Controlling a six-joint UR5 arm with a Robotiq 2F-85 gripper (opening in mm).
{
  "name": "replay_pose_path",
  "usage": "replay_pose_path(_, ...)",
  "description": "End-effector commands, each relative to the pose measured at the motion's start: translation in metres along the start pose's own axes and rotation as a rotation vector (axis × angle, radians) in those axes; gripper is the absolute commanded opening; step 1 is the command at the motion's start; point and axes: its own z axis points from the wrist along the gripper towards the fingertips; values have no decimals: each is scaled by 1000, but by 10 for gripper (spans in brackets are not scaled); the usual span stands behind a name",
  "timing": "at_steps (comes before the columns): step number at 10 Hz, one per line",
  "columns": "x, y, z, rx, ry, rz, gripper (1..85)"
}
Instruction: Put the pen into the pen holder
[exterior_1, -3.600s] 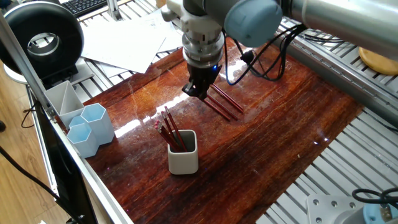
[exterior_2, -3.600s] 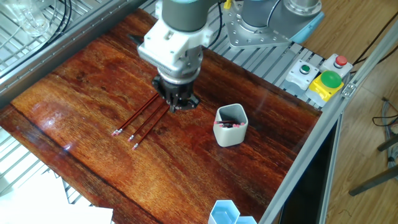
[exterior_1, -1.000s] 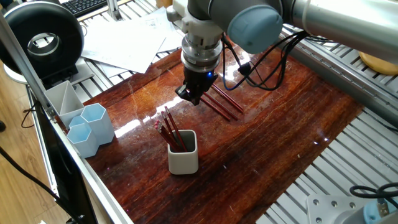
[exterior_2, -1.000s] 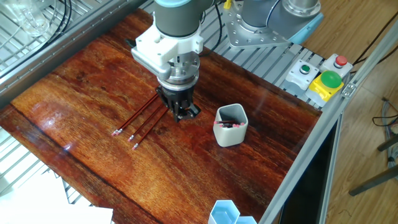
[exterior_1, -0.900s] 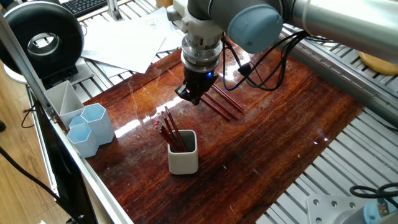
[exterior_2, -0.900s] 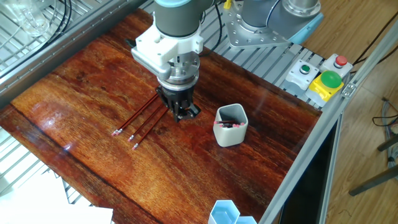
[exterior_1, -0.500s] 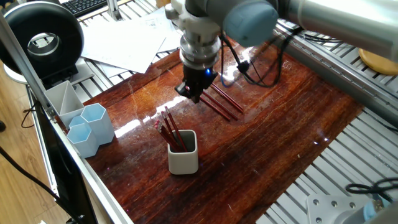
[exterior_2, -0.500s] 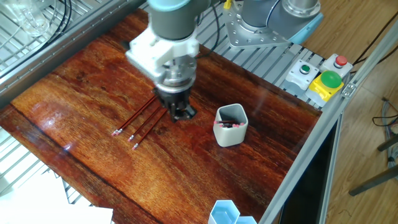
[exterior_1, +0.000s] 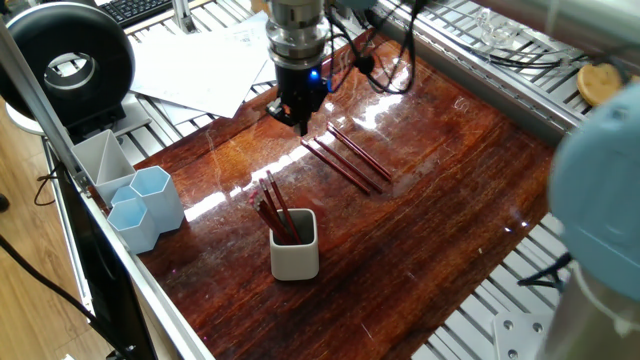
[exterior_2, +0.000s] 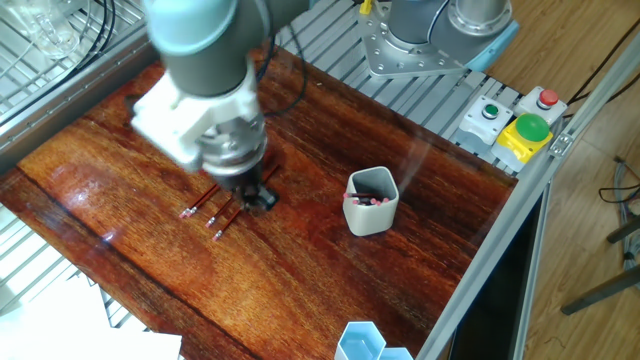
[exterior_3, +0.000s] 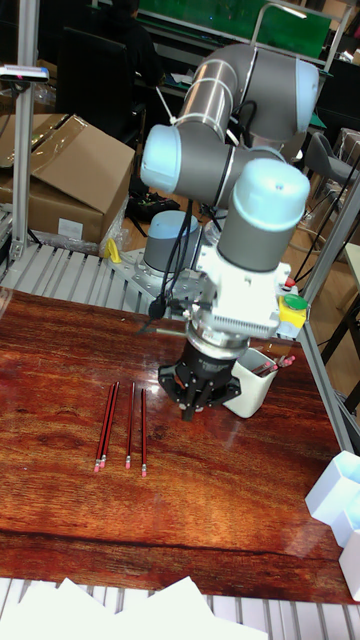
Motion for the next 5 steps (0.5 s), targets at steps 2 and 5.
replay_pose_path(2,-8,8,5,-24,18,58,10)
replay_pose_path(5,-26,-4,4,14,-52,158,10)
